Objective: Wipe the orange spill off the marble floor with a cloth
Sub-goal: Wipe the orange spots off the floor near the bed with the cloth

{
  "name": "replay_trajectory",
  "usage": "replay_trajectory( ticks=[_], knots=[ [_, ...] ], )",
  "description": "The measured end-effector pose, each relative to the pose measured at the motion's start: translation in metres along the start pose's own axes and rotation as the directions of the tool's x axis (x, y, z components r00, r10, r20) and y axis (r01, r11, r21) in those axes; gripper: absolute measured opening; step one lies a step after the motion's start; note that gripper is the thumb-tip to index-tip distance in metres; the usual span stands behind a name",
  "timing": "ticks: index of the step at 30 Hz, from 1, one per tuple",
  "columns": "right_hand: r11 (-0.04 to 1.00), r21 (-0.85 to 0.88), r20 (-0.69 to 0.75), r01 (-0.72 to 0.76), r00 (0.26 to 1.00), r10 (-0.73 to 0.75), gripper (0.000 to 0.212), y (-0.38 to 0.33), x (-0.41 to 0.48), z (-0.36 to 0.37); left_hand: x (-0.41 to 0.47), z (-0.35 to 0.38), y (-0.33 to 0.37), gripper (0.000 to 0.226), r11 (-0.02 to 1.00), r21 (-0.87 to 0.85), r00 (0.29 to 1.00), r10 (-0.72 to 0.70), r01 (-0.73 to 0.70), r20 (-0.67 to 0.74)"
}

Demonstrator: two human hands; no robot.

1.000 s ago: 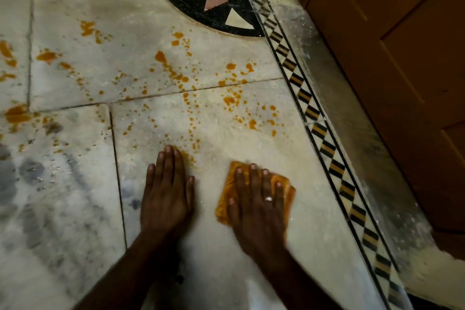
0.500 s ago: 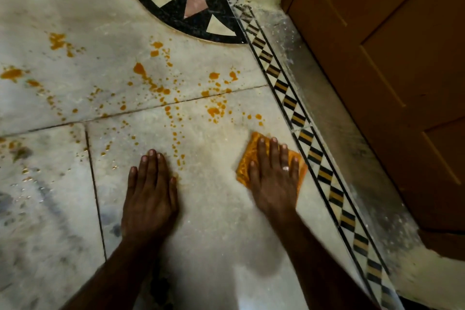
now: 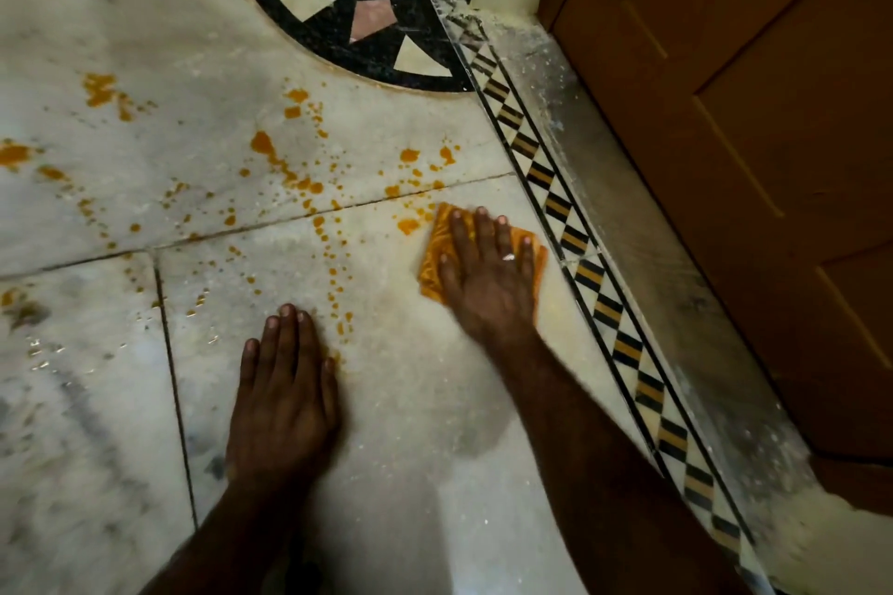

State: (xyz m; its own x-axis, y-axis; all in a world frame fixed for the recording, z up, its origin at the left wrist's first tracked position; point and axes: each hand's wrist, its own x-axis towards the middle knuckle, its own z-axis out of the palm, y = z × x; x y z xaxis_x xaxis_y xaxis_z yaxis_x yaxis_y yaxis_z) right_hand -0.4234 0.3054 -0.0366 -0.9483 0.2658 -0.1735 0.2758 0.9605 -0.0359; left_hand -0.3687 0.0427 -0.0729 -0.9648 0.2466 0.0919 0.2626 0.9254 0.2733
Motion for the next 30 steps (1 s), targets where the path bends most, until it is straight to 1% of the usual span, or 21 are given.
replay_trajectory(
  ticks=[2,5,7,9,11,14,16,18,20,23,25,27,30],
  knots=[
    [0.995,0.034,0.020,-0.089,0.996,0.089,0.070,0.017,-0.006,-0.002,0.000,0.001,0.000,0.062,1.000,-0.001,1.000,-0.006,0.006,0.002],
    [0.970,0.087,0.014,-0.225,0.974,0.225,0.071,0.022,-0.046,0.006,0.000,0.001,0.001,0.061,1.000,-0.007,1.000,-0.017,0.017,-0.005],
    [0.970,0.073,-0.024,-0.232,0.972,0.235,0.070,0.009,-0.083,0.014,0.000,0.000,0.002,0.060,1.000,-0.007,1.000,-0.020,0.020,-0.019],
    [0.988,0.035,-0.074,-0.152,0.985,0.154,0.069,-0.017,-0.118,0.023,0.000,0.000,0.004,0.059,1.000,-0.006,0.999,-0.016,0.015,-0.049],
    [1.000,0.002,-0.099,-0.014,0.995,0.014,0.067,-0.047,-0.135,0.031,0.000,0.001,0.003,0.058,1.000,-0.001,0.998,-0.010,0.010,-0.069],
    [0.976,-0.005,-0.136,0.218,0.967,-0.217,0.064,-0.081,-0.108,0.033,-0.001,0.001,0.000,0.057,1.000,0.017,0.998,0.010,-0.009,-0.064],
    [0.958,-0.020,-0.144,0.284,0.948,-0.284,0.063,-0.088,-0.069,0.029,0.000,0.000,0.000,0.058,1.000,0.017,0.998,0.013,-0.012,-0.053],
    [0.965,-0.017,-0.103,0.263,0.959,-0.263,0.064,-0.077,-0.040,0.020,-0.001,-0.004,0.001,0.057,1.000,0.006,0.999,-0.001,0.001,-0.046],
    [0.986,-0.012,-0.101,0.165,0.981,-0.166,0.066,-0.057,-0.032,0.018,-0.002,-0.008,-0.008,0.058,1.000,0.014,0.999,-0.024,0.025,-0.030],
    [0.999,-0.017,-0.156,0.038,0.987,-0.040,0.066,-0.037,-0.062,0.026,-0.014,-0.021,-0.044,0.062,0.992,0.049,0.993,-0.116,0.115,0.033],
    [0.999,-0.039,-0.185,0.001,0.983,-0.008,0.065,-0.036,-0.099,0.033,-0.025,-0.029,-0.067,0.063,0.986,0.065,0.987,-0.158,0.155,0.042],
    [0.996,-0.056,-0.161,0.069,0.984,-0.077,0.064,-0.054,-0.137,0.040,-0.039,-0.035,-0.083,0.063,0.980,0.077,0.982,-0.187,0.184,0.036],
    [0.954,-0.058,-0.135,0.293,0.945,-0.298,0.065,-0.099,-0.170,0.044,-0.055,-0.039,-0.090,0.061,0.981,0.083,0.984,-0.177,0.176,0.003]
  ],
)
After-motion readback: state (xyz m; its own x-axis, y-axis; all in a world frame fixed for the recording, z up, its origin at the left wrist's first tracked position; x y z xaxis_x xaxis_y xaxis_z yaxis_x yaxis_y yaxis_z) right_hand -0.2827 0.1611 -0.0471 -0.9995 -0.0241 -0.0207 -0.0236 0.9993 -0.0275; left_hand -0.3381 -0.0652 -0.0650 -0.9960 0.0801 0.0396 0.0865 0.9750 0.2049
